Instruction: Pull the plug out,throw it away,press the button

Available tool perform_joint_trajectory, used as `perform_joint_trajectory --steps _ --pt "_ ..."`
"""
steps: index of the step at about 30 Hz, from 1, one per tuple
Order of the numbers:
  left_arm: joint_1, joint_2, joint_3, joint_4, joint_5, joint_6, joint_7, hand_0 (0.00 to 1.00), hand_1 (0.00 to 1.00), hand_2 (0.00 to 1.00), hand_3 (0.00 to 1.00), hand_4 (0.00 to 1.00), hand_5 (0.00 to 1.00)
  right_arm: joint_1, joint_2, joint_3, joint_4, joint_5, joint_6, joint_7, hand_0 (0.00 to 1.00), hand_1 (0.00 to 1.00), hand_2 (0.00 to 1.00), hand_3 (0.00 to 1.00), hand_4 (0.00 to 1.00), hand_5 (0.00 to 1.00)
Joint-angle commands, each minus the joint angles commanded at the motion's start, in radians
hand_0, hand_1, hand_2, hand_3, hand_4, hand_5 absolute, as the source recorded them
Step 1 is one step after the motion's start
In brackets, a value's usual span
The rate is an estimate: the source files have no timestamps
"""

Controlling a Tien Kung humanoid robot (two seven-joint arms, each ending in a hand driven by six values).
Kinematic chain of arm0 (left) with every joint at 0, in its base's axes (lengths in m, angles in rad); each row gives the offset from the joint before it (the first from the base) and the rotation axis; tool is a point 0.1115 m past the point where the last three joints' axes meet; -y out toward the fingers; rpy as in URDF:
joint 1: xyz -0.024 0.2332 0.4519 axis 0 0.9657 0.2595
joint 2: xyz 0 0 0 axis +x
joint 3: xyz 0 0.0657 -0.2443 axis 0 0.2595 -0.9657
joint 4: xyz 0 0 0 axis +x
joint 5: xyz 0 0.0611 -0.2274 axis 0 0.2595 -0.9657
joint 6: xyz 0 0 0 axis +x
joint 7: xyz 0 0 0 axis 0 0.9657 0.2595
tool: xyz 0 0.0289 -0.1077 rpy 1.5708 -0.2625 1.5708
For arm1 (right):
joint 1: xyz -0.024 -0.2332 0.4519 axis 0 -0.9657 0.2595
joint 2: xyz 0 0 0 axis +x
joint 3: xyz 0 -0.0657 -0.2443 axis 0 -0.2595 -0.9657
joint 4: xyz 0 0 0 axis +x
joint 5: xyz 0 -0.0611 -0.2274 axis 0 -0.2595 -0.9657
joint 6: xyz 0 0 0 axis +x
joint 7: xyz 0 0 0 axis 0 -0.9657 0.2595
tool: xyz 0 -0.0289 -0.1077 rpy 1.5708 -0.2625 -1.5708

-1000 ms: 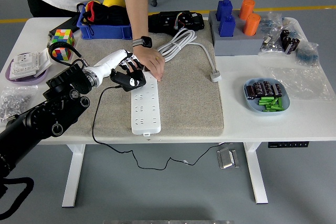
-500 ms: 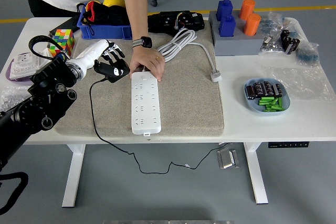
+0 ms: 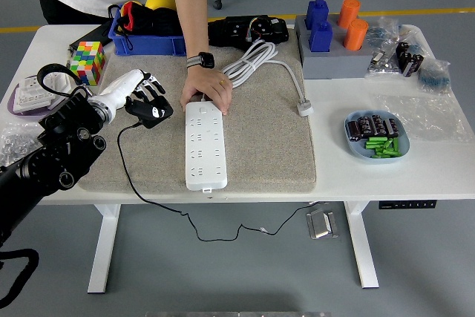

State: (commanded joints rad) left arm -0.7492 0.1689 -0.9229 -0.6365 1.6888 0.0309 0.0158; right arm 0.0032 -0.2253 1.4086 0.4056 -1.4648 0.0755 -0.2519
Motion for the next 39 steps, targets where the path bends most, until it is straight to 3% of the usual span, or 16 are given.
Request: perform_joint_trajectory --steps 5,6,11,12,17,18,23,24,29,30,39 --pt "-0.001 0.001 0.000 0.003 -0.001 -0.033 0.027 0.695 0.650 0.591 0.687 0.857 0.002 -0.002 0.000 0.001 0.000 -0.001 0.000 0.000 0.767 0.729 0.724 0.713 0.883 0.658" --pt "0.000 0.001 0.001 0.002 0.004 -0.038 0.031 0.811 0.847 0.799 0.870 0.908 0.002 -0.002 0.000 0.001 0.000 -0.001 0.000 0.000 0.767 0.729 0.724 0.713 0.883 0.658" --pt "0.002 0.004 -0.001 -0.011 0.009 -0.052 0.041 0.811 0.847 0.799 0.870 0.908 0.002 0.000 0.000 0.002 0.002 0.001 -0.001 0.000 0.767 0.729 0.724 0.713 0.883 0.658" --pt "0.002 0.006 -0.001 -0.019 0.008 -0.052 0.043 0.849 0.874 0.842 0.911 0.934 0.002 0.000 0.001 0.002 0.002 0.002 0.000 0.000 0.767 0.729 0.724 0.713 0.883 0.658" --pt "0.000 0.023 0.005 -0.083 0.001 -0.047 0.056 0.849 0.874 0.842 0.911 0.934 0.002 0.000 0.000 0.006 0.001 0.000 -0.001 0.000 0.767 0.729 0.724 0.713 0.883 0.658" --pt "-0.001 0.028 0.006 -0.104 0.002 -0.043 0.056 0.569 0.565 0.600 0.848 0.927 0.002 0.000 -0.001 0.006 0.001 0.000 -0.001 0.000 0.767 0.729 0.724 0.713 0.883 0.658" --pt "-0.002 0.040 0.018 -0.205 0.001 -0.044 0.062 0.569 0.565 0.600 0.848 0.927 0.002 -0.001 -0.001 0.006 0.001 0.000 -0.001 0.000 0.767 0.729 0.724 0.713 0.883 0.658" --pt "-0.002 0.040 0.021 -0.213 -0.001 -0.046 0.063 0.230 0.228 0.300 0.706 0.690 0.002 -0.001 0.000 0.006 0.001 -0.001 -0.001 0.000 0.767 0.729 0.724 0.713 0.883 0.658" --pt "-0.016 0.028 0.063 -0.219 -0.041 -0.057 0.058 0.230 0.228 0.300 0.706 0.690 0.002 -0.001 0.001 0.004 0.001 0.001 0.000 0.000 0.767 0.729 0.724 0.713 0.883 0.658" --pt "-0.021 0.024 0.074 -0.211 -0.053 -0.059 0.058 0.074 0.037 0.130 0.599 0.035 0.002 -0.001 0.000 0.004 0.001 0.001 0.000 -0.001 0.767 0.729 0.724 0.713 0.883 0.658" --pt "-0.116 -0.017 0.210 -0.104 -0.135 -0.113 0.128 0.041 0.002 0.095 0.628 0.002 0.002 0.000 -0.003 0.001 0.000 0.001 0.001 -0.001 0.767 0.729 0.724 0.713 0.883 0.658"
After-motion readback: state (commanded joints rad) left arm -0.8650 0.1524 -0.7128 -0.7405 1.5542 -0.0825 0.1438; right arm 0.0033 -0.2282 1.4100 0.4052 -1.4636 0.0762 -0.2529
